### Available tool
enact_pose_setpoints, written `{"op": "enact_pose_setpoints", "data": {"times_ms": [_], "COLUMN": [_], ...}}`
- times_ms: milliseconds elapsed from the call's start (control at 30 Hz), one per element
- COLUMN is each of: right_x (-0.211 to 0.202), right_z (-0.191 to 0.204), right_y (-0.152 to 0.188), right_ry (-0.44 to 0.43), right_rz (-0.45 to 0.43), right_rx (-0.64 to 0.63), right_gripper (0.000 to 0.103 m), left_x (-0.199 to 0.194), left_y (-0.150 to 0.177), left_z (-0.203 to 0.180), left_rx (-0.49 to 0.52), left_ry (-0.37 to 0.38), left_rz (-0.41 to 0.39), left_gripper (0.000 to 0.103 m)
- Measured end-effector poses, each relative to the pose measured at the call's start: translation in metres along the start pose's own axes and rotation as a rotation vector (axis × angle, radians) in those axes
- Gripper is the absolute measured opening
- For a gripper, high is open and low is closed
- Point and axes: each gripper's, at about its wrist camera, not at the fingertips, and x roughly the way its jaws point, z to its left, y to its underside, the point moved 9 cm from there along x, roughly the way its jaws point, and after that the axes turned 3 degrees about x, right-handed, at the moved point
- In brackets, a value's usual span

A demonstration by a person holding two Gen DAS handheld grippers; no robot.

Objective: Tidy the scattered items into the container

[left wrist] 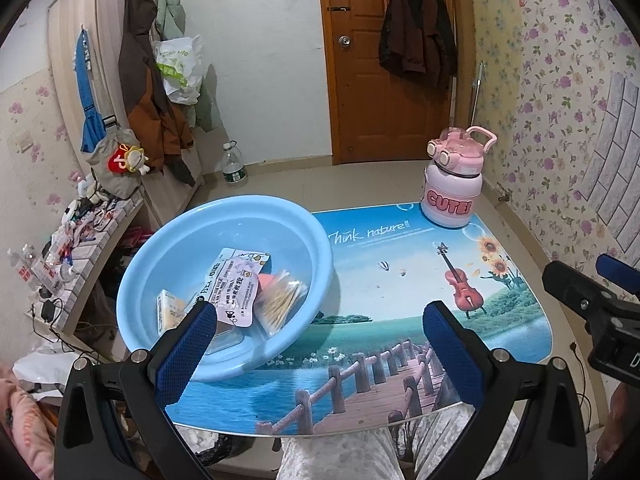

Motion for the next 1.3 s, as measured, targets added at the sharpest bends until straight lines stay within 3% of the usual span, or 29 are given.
{"op": "enact_pose_setpoints", "data": {"times_ms": [1300], "right_x": [0.032], "right_z": [-0.011], "right_y": [0.011], "right_ry": [0.008], "right_rz": [0.06], "right_rx": [0.018], "right_gripper": [0.103], "left_x": [0.027], "left_y": [0.002], "left_z": [-0.014], "left_rx": [-0.008], "left_ry": [0.008], "left_rz": [0.033], "left_gripper": [0.103]}}
